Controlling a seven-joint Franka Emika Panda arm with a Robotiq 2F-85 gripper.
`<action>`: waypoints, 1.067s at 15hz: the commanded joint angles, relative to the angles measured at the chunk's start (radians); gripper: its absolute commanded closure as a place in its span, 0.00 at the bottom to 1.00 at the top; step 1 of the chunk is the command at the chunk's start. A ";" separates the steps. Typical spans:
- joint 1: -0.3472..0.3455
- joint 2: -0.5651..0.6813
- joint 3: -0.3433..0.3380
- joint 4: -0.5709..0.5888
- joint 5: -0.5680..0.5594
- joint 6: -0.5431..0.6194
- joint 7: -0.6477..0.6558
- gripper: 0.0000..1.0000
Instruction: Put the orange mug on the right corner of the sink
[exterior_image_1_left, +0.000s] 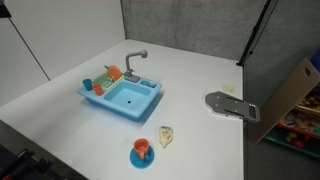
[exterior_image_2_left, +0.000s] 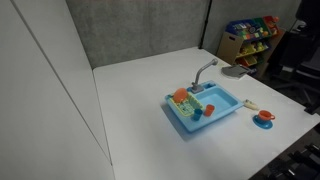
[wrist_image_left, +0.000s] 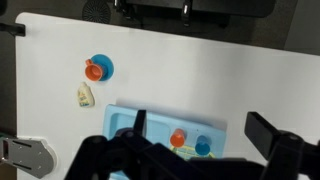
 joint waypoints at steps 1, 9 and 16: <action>0.026 0.004 -0.022 0.002 -0.008 -0.002 0.008 0.00; 0.009 0.002 -0.096 0.020 0.014 0.005 -0.023 0.00; -0.035 0.008 -0.213 -0.004 0.049 0.095 -0.053 0.00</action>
